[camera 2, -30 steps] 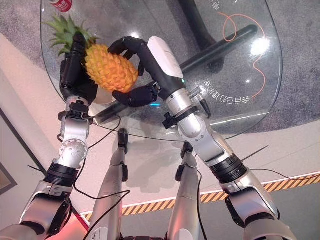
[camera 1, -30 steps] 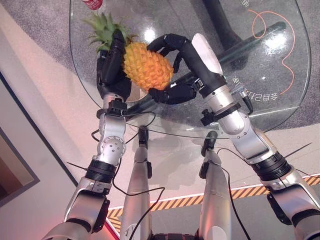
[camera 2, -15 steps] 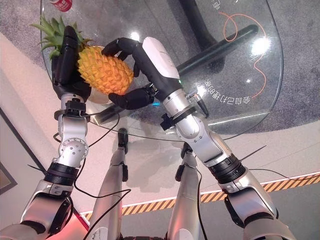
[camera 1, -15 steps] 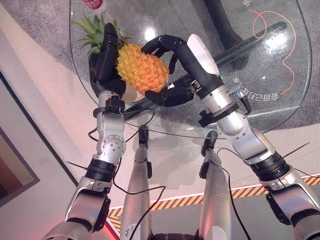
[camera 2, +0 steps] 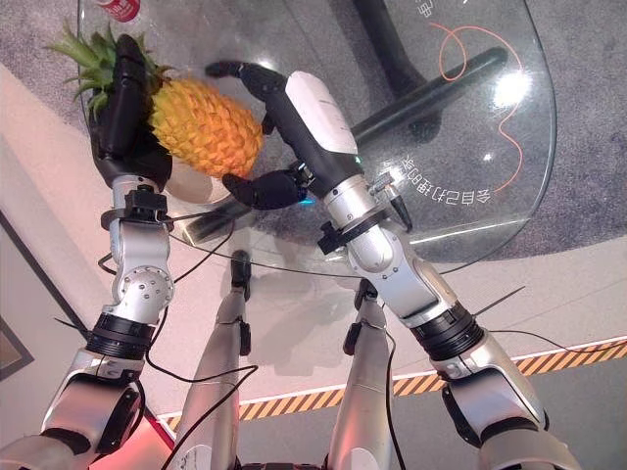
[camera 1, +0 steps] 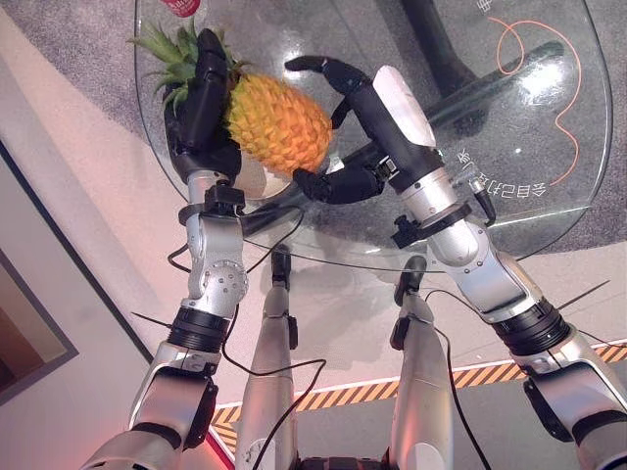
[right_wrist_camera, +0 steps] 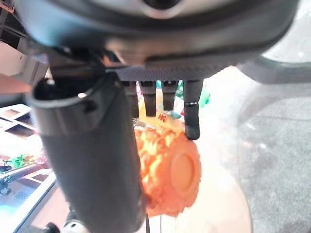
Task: Pick up the fruit to the plate
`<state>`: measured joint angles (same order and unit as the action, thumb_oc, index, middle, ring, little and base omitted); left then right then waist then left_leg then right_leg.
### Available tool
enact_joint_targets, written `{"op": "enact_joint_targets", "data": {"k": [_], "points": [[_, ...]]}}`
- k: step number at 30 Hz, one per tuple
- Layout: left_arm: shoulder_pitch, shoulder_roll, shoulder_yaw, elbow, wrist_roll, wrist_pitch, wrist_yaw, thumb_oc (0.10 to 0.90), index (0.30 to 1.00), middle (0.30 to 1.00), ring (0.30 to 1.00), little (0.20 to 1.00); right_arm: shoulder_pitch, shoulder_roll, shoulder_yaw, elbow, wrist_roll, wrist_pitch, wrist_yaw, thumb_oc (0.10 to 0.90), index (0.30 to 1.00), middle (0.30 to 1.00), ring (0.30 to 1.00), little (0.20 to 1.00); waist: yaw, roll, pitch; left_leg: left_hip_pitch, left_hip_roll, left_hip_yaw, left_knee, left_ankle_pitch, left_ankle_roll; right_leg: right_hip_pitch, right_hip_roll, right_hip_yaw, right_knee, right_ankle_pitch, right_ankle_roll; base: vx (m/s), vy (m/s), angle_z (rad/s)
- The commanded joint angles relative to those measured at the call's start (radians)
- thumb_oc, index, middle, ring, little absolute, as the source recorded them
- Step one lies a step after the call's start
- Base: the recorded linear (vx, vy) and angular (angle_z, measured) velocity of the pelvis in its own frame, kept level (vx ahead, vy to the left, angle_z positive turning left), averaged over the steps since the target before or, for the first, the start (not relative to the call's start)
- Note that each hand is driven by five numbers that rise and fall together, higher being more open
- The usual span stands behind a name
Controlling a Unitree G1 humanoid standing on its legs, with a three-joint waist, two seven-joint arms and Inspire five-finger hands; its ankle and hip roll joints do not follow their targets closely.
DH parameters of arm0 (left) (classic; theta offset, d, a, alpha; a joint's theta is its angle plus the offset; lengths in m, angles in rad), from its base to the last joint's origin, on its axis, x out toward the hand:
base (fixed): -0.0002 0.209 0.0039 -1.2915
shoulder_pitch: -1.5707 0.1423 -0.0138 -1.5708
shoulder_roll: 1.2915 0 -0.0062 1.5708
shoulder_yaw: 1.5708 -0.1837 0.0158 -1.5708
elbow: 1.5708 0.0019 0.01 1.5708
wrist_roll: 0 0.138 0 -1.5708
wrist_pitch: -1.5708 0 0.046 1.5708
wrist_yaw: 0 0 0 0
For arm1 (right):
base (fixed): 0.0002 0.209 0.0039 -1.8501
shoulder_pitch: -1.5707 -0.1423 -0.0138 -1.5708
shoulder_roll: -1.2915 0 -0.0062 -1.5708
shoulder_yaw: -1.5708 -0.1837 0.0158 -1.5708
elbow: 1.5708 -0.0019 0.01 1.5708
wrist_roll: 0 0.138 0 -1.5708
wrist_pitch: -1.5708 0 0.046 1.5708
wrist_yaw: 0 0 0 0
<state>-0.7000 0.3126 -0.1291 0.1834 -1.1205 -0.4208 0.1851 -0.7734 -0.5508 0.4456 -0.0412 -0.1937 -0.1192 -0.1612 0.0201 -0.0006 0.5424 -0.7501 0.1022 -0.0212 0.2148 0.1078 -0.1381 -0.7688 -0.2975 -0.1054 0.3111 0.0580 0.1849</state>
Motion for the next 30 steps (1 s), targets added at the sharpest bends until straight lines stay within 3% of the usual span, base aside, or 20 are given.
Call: {"op": "enact_joint_targets", "data": {"k": [1,30], "points": [[-0.108,-0.008,-0.046,-0.159,0.112,-0.043,-0.049,0.1,0.3,0.3,0.3,0.2,-0.133,0.056,-0.035,-0.177,0.011,-0.123,-0.051,0.8,0.9,0.9,0.9,0.9,0.008,0.021,-0.022,0.029,0.005,0.006,0.003,-0.011,0.06,0.063,0.006,-0.04,-0.082,0.053,-0.031,0.0,0.0,0.0],[-0.115,-0.007,0.011,-0.149,0.281,-0.134,0.163,0.1,0.3,0.3,0.3,0.2,-0.129,0.061,-0.071,-0.17,-0.008,-0.128,-0.103,0.8,0.9,0.9,0.9,0.9,0.009,0.021,-0.022,0.026,0.007,0.008,-0.006,0.0,0.059,0.058,0.005,-0.044,-0.084,0.057,-0.034,0.0,0.0,0.0]]}}
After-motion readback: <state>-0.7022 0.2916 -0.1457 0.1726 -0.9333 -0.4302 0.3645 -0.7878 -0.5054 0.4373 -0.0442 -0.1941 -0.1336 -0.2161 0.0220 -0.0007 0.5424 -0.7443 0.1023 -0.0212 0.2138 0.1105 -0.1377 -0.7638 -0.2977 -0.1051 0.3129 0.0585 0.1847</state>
